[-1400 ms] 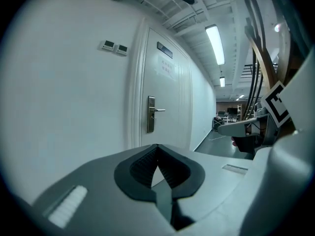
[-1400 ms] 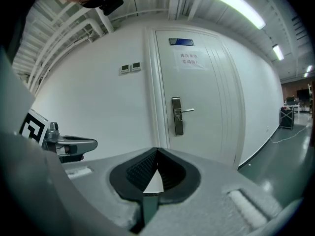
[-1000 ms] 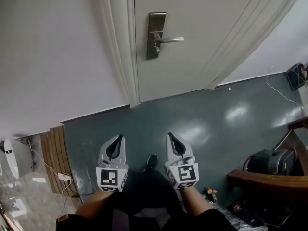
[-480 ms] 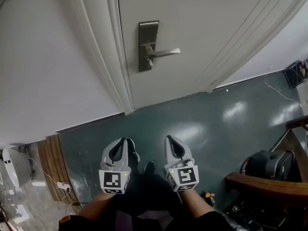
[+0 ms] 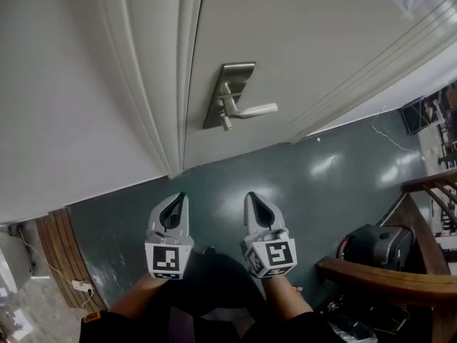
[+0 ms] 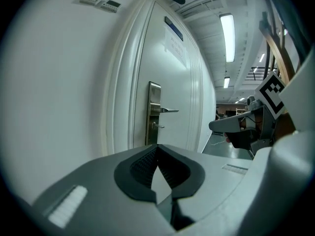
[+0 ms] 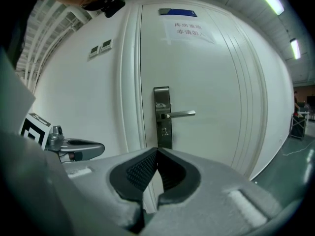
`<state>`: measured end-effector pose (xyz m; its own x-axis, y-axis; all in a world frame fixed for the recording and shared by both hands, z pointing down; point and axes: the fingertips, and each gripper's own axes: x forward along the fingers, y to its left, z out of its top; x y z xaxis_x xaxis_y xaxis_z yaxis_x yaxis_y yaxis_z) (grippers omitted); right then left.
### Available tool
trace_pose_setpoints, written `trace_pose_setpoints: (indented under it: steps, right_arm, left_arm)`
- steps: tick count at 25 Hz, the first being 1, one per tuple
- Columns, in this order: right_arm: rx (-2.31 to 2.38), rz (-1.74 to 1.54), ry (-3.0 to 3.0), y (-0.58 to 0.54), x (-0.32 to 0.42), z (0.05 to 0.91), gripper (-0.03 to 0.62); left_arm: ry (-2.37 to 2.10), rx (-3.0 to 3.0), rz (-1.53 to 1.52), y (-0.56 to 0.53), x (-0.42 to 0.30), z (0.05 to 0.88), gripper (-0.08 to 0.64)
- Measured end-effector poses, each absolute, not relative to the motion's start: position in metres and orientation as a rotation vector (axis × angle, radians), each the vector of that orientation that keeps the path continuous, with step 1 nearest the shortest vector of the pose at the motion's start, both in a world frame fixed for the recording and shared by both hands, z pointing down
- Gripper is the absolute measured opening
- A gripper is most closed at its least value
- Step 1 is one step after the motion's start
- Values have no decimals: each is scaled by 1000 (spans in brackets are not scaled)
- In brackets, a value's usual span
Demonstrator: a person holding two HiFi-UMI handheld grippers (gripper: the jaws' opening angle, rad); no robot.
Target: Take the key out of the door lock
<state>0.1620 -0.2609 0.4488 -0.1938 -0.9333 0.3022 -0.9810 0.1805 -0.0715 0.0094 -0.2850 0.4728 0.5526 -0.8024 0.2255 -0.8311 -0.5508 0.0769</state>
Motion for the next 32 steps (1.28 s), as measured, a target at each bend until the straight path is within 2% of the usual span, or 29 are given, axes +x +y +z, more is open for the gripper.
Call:
trace_pose_setpoints:
  steps: [17,19,25,32]
  right_arm:
    - [1762,538,-2377,-365,139,444,-4]
    - [1730,579,-2419,-379,139,448,43]
    - [1648,797,-2514,-415,154,462,62]
    - [1434,1248,-2599,-442,151,489,95]
  left_arm:
    - [-1535,2560,196,-354,-38,464,17]
    - [-1581,2533,209,-359,-40,466,17]
    - [-1674,2459,256,-367,-30,467,17]
    - [-1753,2362,319,-375,-17,469,26]
